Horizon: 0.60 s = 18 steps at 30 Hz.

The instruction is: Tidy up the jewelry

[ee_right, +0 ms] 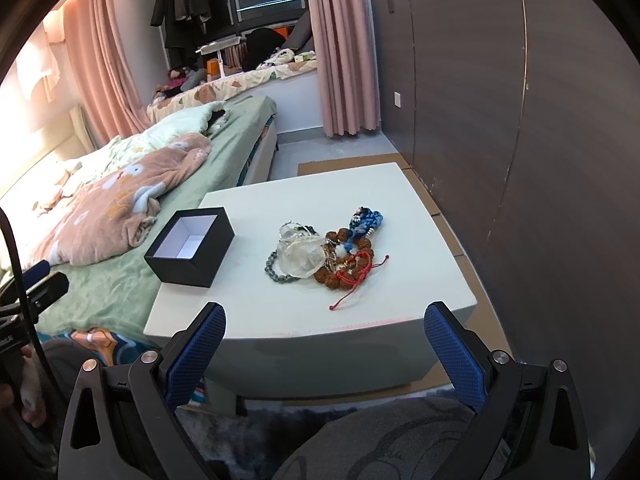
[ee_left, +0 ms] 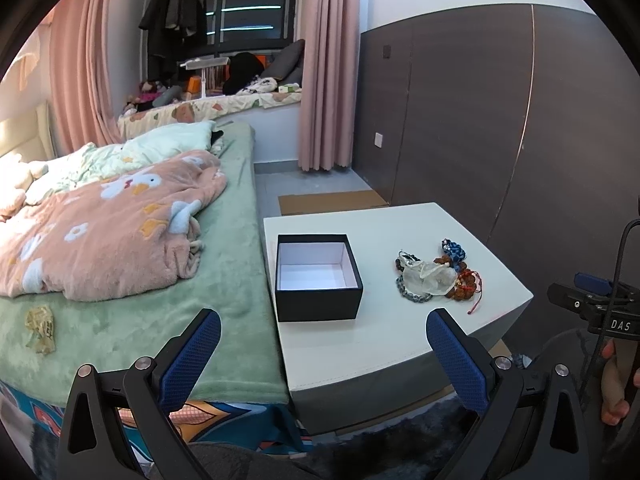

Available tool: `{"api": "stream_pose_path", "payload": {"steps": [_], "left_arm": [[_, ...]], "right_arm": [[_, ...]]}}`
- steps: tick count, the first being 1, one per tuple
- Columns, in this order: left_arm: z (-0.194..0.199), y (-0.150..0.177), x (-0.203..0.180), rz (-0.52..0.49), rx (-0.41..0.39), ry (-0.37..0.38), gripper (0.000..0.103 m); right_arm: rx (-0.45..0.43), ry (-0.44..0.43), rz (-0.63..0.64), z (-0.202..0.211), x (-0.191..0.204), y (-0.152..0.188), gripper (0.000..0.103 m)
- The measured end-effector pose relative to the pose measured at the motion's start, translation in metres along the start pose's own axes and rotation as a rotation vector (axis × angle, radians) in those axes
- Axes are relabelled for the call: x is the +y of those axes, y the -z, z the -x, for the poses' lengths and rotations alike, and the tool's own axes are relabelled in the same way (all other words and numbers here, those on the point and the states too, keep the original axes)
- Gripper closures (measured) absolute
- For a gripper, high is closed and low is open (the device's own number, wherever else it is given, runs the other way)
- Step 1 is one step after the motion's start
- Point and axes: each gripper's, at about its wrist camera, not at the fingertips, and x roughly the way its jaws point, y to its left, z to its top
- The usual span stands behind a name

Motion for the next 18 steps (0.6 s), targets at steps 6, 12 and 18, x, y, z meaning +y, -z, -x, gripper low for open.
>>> {"api": "stream_pose_path", "payload": {"steps": [6, 12, 18], "left_arm": [[-0.004, -0.003, -0.002, -0.013, 0.023, 0.013, 0.001], [-0.017, -0.012, -0.013, -0.016, 0.063, 0.071, 0.001], [-0.041, -0.024, -0.034, -0.052, 0.074, 0.119, 0.001]], "right_arm": [[0.027, -0.025, -0.038, -0.006, -0.007, -0.002, 0.003], [0.071, -0.042, -0.132, -0.014, -0.031, -0.012, 0.003], [0.105, -0.03, -0.193, -0.033, -0.052, -0.025, 0.003]]}}
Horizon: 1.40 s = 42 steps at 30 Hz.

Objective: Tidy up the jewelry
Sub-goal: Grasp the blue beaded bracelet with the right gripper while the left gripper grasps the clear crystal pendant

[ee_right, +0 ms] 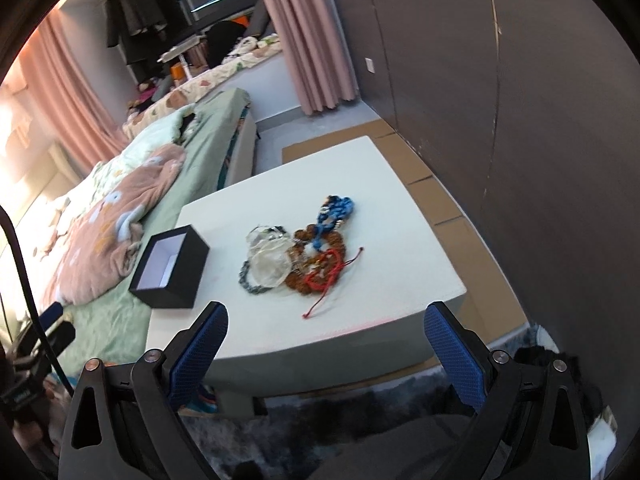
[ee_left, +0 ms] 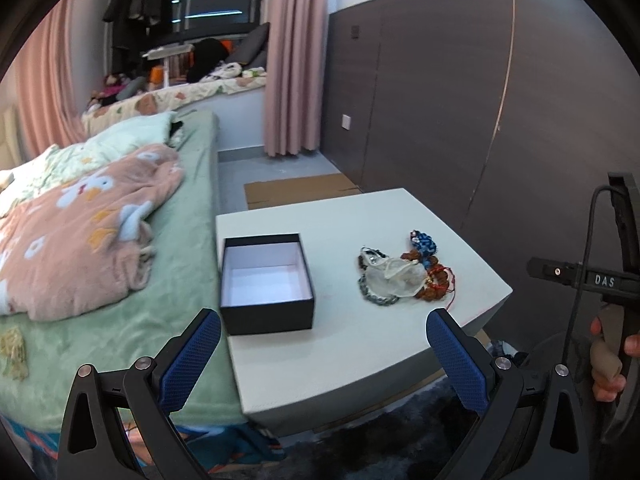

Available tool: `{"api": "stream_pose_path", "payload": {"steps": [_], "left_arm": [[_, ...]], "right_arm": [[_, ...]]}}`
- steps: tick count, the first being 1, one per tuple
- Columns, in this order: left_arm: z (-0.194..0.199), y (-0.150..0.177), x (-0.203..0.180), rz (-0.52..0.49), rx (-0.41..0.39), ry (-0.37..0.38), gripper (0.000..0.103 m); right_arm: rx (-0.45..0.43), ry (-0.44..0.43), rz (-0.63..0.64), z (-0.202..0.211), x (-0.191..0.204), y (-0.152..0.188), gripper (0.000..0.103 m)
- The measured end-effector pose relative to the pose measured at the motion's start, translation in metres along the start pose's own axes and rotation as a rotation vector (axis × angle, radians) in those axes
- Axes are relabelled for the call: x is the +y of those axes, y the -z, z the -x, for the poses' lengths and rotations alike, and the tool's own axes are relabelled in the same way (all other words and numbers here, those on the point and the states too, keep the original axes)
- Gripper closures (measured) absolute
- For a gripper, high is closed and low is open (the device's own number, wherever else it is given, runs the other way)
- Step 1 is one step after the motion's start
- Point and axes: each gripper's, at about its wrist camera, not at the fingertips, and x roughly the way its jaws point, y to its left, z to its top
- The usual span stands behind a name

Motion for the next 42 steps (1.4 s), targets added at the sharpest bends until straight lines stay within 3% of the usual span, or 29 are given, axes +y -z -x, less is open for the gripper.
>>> {"api": "stream_pose_path", "payload": {"steps": [5, 8, 17, 27, 33, 34, 37, 39, 42], "left_arm": [[-0.027, -0.011, -0.011, -0.001, 0.034, 0.047, 0.009], [-0.044, -0.017, -0.018, -0.01, 0.059, 0.068, 0.013], [-0.099, -0.032, -0.044, -0.047, 0.127, 0.136, 0.017], [-0.164, -0.037, -0.07, -0.093, 0.242, 0.192, 0.026], [-0.195, -0.037, -0.078, -0.11, 0.294, 0.199, 0.031], [-0.2, -0.035, -0.079, -0.111, 0.299, 0.203, 0.034], [-0.214, -0.027, -0.077, -0.1, 0.332, 0.221, 0.063], [-0.221, -0.023, -0.072, -0.084, 0.348, 0.221, 0.099], [-0.215, -0.026, -0.065, -0.061, 0.299, 0.227, 0.103]], "right_arm": [[0.009, -0.034, -0.056, -0.013, -0.014, -0.013, 0.006], [0.025, -0.047, -0.088, -0.024, -0.023, -0.021, 0.016], [0.068, -0.097, -0.178, -0.061, -0.045, -0.048, 0.029], [0.045, -0.167, -0.253, -0.083, -0.058, -0.05, 0.029], [0.079, -0.14, -0.254, -0.099, -0.056, -0.052, 0.029], [0.084, -0.144, -0.257, -0.101, -0.057, -0.053, 0.029], [0.101, -0.158, -0.273, -0.11, -0.058, -0.055, 0.029], [0.116, -0.167, -0.286, -0.119, -0.057, -0.057, 0.029], [0.148, -0.183, -0.308, -0.13, -0.057, -0.059, 0.029]]}}
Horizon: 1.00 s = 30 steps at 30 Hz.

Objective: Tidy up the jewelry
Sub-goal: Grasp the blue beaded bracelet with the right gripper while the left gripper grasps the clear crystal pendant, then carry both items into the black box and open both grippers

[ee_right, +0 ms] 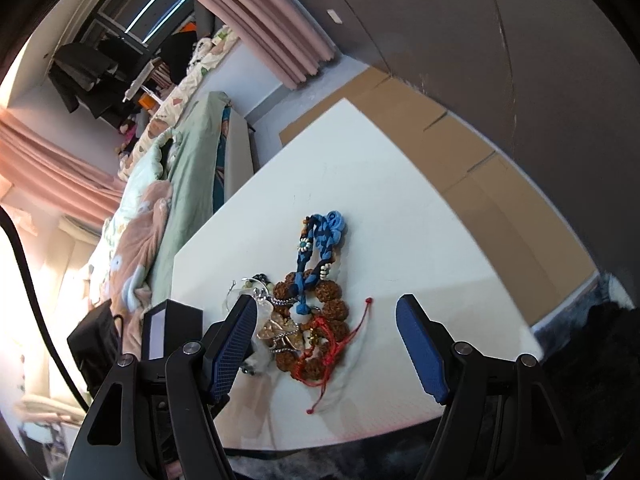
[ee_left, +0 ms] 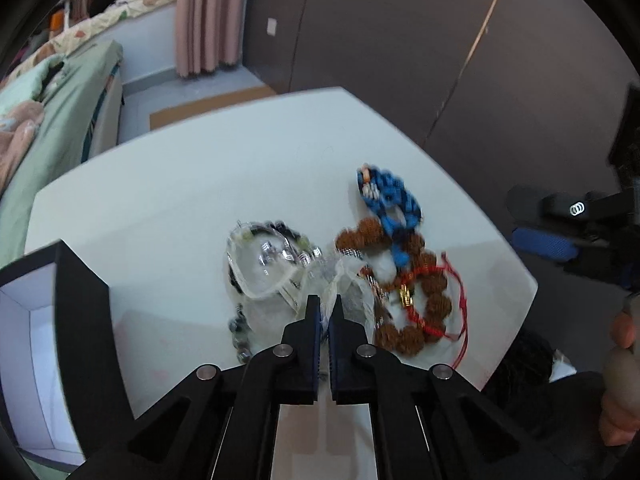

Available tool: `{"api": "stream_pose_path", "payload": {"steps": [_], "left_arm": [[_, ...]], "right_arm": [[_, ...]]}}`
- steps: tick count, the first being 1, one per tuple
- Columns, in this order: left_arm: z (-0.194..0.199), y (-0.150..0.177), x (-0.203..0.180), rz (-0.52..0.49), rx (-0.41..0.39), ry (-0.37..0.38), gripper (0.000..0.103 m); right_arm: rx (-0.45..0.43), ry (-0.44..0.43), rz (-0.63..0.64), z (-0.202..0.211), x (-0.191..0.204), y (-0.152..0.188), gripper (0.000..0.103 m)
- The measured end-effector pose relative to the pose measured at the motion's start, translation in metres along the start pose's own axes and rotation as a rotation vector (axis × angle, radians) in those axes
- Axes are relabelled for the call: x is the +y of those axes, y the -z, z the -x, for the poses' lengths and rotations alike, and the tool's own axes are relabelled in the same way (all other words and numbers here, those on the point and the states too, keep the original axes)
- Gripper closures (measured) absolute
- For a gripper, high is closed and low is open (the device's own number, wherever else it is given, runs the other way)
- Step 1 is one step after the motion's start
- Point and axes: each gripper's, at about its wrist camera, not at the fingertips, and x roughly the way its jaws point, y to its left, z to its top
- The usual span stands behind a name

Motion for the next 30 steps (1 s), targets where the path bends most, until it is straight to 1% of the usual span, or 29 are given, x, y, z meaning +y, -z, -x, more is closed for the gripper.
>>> {"api": "stream_pose_path", "payload": {"steps": [1, 2, 5, 6, 8, 12, 15, 16, 17, 18, 19, 20, 22, 25, 30], "left_arm": [[0.005, -0.001, 0.0, -0.002, -0.021, 0.004, 0.103], [0.012, -0.002, 0.001, -0.004, -0.045, 0.012, 0.103], [0.031, -0.005, 0.006, 0.006, -0.113, 0.027, 0.103], [0.034, -0.007, 0.007, 0.011, -0.125, 0.027, 0.103], [0.043, -0.008, 0.014, 0.034, -0.15, 0.03, 0.103], [0.06, -0.013, 0.027, 0.068, -0.186, 0.039, 0.103], [0.075, -0.014, 0.034, 0.088, -0.215, 0.049, 0.103], [0.08, -0.015, 0.036, 0.094, -0.227, 0.052, 0.103], [0.086, -0.016, 0.038, 0.1, -0.238, 0.055, 0.103], [0.09, -0.016, 0.04, 0.106, -0.249, 0.056, 0.103], [0.092, -0.019, 0.042, 0.11, -0.257, 0.055, 0.103], [0.097, -0.019, 0.044, 0.113, -0.266, 0.053, 0.103], [0.108, -0.019, 0.048, 0.126, -0.289, 0.051, 0.103], [0.119, -0.017, 0.055, 0.142, -0.314, 0.049, 0.103], [0.138, -0.015, 0.072, 0.18, -0.348, 0.038, 0.103]], "right_arm": [[0.01, -0.006, -0.01, -0.005, 0.0, -0.002, 0.031], [0.017, -0.005, -0.02, -0.009, 0.0, -0.004, 0.035], [0.025, 0.011, -0.026, -0.021, 0.005, -0.016, 0.037], [0.03, 0.011, -0.032, -0.026, 0.007, -0.02, 0.038], [0.044, 0.02, -0.036, -0.037, 0.009, -0.026, 0.047], [0.091, 0.046, -0.054, -0.061, 0.01, -0.03, 0.054], [0.113, 0.059, -0.074, -0.074, 0.009, -0.032, 0.063], [0.118, 0.061, -0.075, -0.077, 0.009, -0.033, 0.069], [0.124, 0.064, -0.073, -0.081, 0.01, -0.033, 0.081], [0.133, 0.072, -0.067, -0.085, 0.012, -0.034, 0.088], [0.141, 0.071, -0.063, -0.087, 0.013, -0.033, 0.093], [0.141, 0.067, -0.058, -0.088, 0.014, -0.033, 0.093], [0.113, 0.044, -0.041, -0.082, 0.019, -0.032, 0.093], [0.059, -0.024, -0.007, -0.068, 0.031, -0.033, 0.093], [-0.002, -0.116, 0.058, -0.048, 0.053, -0.029, 0.093]]}}
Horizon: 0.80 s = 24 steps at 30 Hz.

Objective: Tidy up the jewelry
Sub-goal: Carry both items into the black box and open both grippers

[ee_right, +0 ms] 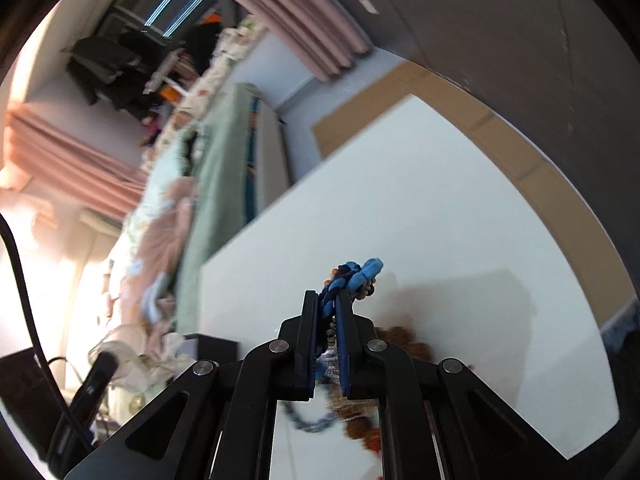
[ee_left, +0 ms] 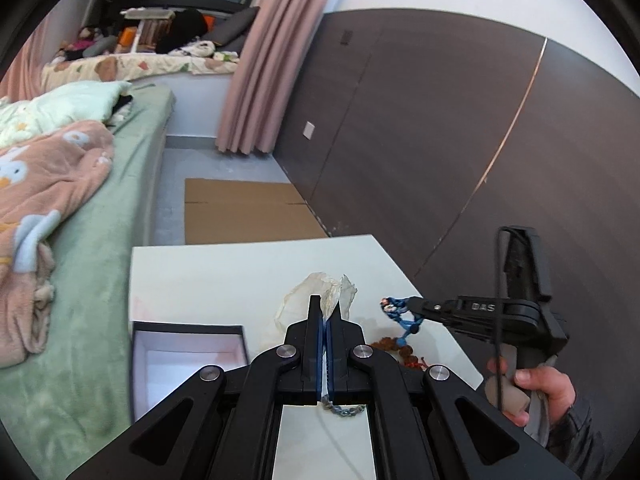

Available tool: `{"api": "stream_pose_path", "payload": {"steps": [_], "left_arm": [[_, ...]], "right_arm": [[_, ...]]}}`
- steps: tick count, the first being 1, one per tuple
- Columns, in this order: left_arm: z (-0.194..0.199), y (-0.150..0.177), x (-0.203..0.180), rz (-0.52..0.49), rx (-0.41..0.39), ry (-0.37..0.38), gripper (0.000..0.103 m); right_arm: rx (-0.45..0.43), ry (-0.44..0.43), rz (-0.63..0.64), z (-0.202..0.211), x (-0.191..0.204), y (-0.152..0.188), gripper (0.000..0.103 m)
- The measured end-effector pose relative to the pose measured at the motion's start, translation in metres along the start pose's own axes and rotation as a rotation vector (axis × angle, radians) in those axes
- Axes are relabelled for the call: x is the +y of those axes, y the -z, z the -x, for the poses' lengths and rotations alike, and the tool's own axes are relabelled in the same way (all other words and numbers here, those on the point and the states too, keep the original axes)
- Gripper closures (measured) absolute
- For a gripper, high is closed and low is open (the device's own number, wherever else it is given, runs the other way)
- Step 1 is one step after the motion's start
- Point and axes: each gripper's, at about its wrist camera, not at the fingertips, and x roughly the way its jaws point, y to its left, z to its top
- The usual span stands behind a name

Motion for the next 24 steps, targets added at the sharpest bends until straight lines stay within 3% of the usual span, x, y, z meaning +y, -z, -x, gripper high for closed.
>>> {"api": "stream_pose_path", "payload": {"steps": [9, 16, 17, 18, 19, 20, 21, 24], "left_arm": [[0.024, -0.005, 0.025, 0.037, -0.039, -0.028, 0.103], [0.023, -0.005, 0.051, 0.12, 0.004, -0.077, 0.098], [0.024, -0.004, 0.054, 0.119, 0.005, -0.092, 0.088], [0.024, -0.003, 0.058, 0.126, 0.006, -0.106, 0.066], [0.025, -0.002, 0.06, 0.135, 0.005, -0.11, 0.051], [0.027, -0.001, 0.063, 0.147, -0.001, -0.112, 0.023], [0.031, 0.0, 0.068, 0.163, -0.023, -0.112, 0.013], [0.042, 0.001, 0.075, 0.169, -0.049, -0.139, 0.013]], "right_arm": [[-0.063, -0.092, 0.121, 0.015, 0.059, 0.012, 0.093], [-0.061, -0.155, 0.172, 0.003, 0.097, 0.021, 0.093], [-0.056, -0.166, 0.174, -0.001, 0.102, 0.022, 0.093], [-0.052, -0.177, 0.179, -0.005, 0.107, 0.023, 0.093], [-0.048, -0.189, 0.183, -0.007, 0.11, 0.026, 0.093], [-0.045, -0.201, 0.187, -0.008, 0.114, 0.029, 0.093], [-0.037, -0.214, 0.195, -0.012, 0.118, 0.031, 0.093], [-0.021, -0.235, 0.22, -0.016, 0.124, 0.041, 0.093]]}}
